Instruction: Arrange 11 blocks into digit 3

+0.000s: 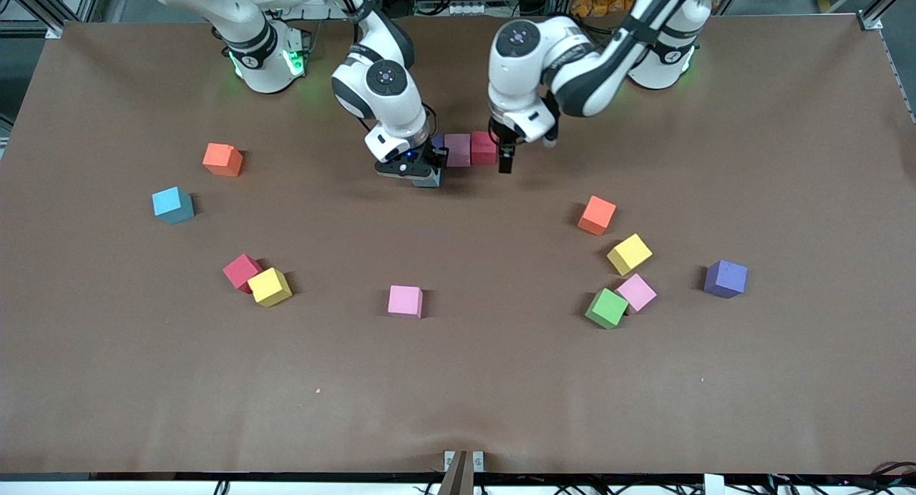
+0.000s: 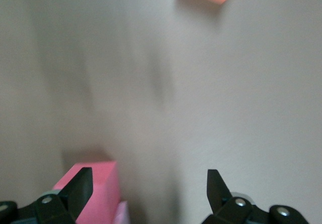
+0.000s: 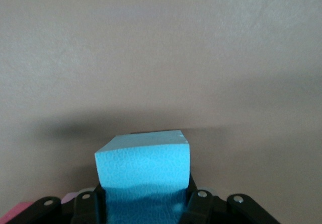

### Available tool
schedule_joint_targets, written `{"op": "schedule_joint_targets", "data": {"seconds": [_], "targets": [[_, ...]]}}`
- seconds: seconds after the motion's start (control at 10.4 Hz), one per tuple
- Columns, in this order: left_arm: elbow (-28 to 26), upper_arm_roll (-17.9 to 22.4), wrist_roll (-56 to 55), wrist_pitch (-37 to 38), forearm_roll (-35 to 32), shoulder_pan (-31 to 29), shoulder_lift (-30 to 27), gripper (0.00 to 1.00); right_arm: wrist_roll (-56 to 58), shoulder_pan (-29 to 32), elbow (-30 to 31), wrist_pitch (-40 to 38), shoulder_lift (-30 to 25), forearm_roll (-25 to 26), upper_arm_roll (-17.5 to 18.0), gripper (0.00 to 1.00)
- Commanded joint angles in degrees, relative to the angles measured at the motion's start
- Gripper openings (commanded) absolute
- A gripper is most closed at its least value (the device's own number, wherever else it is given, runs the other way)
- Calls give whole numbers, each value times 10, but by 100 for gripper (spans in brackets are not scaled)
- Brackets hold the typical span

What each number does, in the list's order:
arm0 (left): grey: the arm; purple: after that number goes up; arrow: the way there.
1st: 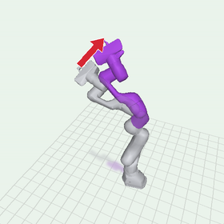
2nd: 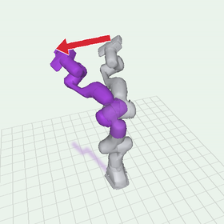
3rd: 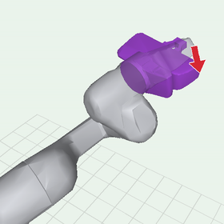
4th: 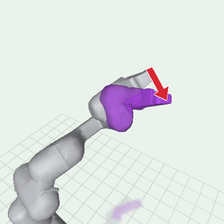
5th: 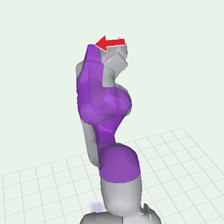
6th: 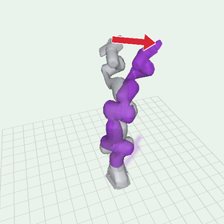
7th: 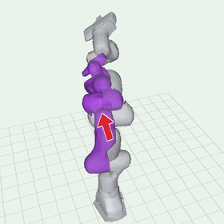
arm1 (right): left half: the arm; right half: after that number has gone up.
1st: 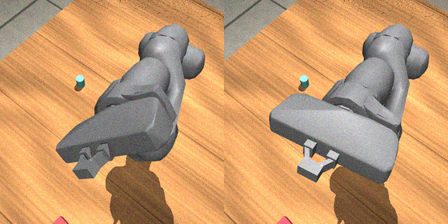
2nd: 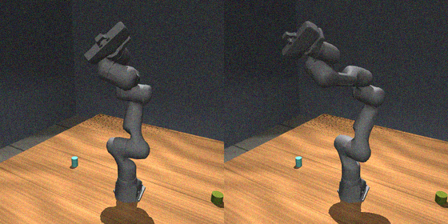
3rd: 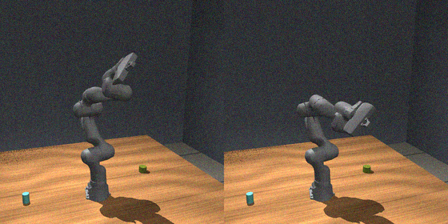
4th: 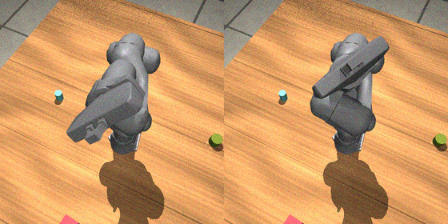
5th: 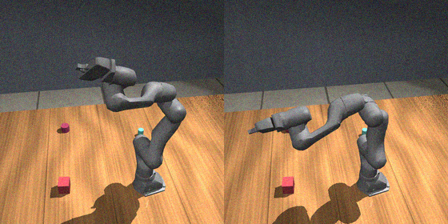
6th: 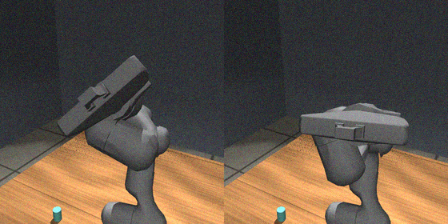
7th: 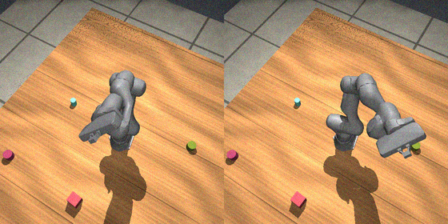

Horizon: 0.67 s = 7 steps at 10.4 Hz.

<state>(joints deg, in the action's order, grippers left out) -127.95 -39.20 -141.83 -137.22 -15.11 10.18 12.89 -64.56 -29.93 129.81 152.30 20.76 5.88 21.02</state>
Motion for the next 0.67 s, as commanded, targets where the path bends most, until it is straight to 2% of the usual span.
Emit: {"op": "schedule_joint_targets", "data": {"seconds": [0.0,0.29,0.57], "targets": [[42,-8,125,65,3,-79,-1,100,-21,-7,-3,8,6,11,-4,25],[46,-7,296,79,18,-164,12,100,-21,-7,-7,19,15,12,-5,26],[39,-4,359,79,23,-193,32,100,-21,-7,-12,19,22,20,-5,26]]}}
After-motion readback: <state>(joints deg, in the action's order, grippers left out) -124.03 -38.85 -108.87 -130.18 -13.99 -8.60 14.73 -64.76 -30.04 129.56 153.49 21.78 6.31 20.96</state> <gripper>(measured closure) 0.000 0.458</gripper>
